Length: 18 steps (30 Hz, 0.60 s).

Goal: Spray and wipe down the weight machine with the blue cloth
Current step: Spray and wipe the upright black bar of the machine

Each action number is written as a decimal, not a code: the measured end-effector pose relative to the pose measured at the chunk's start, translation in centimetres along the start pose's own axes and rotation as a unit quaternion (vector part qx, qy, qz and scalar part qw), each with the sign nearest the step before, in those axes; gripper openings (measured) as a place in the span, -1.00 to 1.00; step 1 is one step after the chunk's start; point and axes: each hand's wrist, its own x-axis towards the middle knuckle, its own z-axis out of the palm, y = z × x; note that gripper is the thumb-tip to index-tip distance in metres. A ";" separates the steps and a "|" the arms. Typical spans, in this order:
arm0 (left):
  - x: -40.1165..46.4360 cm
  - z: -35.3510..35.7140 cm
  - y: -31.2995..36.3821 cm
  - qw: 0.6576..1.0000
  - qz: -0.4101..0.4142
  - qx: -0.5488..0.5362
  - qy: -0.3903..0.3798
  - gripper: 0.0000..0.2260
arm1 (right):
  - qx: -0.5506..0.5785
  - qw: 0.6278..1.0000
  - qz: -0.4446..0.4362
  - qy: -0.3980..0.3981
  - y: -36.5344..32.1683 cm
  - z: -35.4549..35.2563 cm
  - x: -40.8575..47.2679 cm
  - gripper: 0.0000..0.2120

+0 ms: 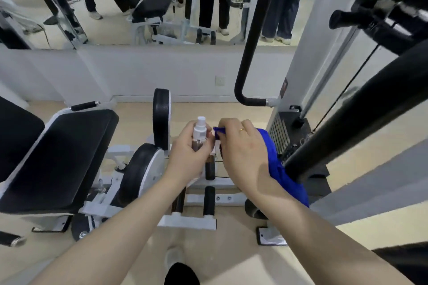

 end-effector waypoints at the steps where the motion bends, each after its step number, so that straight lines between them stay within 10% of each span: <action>1: 0.5 -0.2 -0.2 1.000 -0.008 0.001 -0.022 -0.91 | 0.051 0.996 0.066 -0.020 -0.1 0.3 0.8 -0.91; 6: 6.4 -3.6 -2.8 0.984 -0.089 0.005 -0.155 -0.66 | 0.319 0.921 0.220 0.028 -2.1 4.4 7.2 -0.77; 13: 15.0 -6.7 -5.8 0.979 -0.092 0.022 -0.180 -0.87 | 0.315 0.887 0.337 0.023 0.4 11.7 12.9 -0.76; 18: 18.9 -5.8 -8.1 0.978 -0.104 0.030 -0.176 -0.90 | 0.541 0.733 0.356 -0.208 3.6 14.7 11.6 -0.69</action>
